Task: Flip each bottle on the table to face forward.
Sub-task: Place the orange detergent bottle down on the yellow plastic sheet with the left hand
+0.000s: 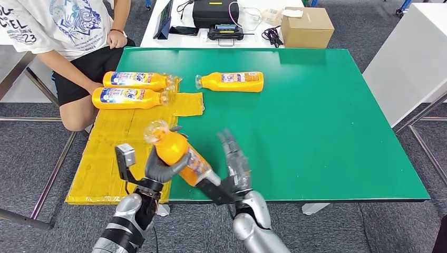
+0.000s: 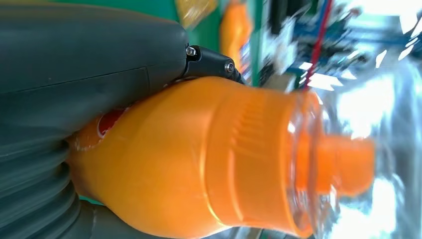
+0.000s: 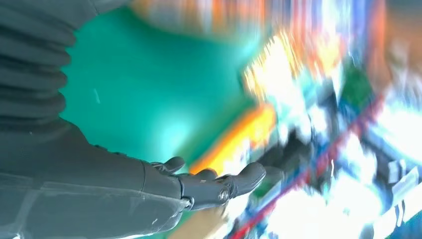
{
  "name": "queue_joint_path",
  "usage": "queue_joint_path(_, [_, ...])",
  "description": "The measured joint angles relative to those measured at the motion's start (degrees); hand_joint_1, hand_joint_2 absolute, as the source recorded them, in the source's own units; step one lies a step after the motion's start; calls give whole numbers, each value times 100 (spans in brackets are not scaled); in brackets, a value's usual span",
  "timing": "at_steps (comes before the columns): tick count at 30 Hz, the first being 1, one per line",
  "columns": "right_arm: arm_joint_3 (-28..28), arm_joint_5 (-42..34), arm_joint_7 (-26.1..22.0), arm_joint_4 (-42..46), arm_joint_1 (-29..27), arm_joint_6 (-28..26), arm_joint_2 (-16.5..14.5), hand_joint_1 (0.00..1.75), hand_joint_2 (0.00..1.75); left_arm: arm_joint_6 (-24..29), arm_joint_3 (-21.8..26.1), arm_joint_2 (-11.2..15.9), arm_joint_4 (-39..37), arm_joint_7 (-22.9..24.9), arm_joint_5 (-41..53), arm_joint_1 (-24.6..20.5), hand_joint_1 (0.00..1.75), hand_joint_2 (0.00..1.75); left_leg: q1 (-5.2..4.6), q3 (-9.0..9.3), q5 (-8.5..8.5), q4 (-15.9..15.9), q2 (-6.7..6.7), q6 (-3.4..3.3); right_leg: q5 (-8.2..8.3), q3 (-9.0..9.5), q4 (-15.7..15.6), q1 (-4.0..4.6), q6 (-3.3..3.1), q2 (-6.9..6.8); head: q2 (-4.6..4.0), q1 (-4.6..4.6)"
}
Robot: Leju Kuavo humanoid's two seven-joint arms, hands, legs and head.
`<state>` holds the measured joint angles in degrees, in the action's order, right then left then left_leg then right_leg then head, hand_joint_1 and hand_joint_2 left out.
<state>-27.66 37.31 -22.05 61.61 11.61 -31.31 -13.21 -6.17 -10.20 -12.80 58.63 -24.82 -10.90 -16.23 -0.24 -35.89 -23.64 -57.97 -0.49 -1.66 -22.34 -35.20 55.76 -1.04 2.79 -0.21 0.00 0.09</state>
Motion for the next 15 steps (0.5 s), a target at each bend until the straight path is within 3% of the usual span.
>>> queue_joint_path(5, [290,-83,40,1365,-426,-185,44,0,0,397,257,16,300,-15,-29,-14,175,175,-1,-1,-1,0,1,0,0,0,-1,0,0,0,0,0])
queue_joint_path(11, [344,-130,1,1865,-604,-242,44,0,0,921,454,13,445,-160,100,-45,175,175,0,0,0,0,1,0,0,-1,0,0,0,0,0,-1])
queue_joint_path(13, [333,-205,-74,1976,-643,-244,44,0,0,1286,515,15,476,-325,364,-78,175,175,0,0,1,0,0,0,0,0,0,0,0,0,0,0])
queue_joint_path(15, [301,-296,-178,2129,-675,-247,44,0,0,2106,555,30,517,-627,1137,-129,175,175,1,-1,1,0,0,0,0,0,1,1,0,0,0,0])
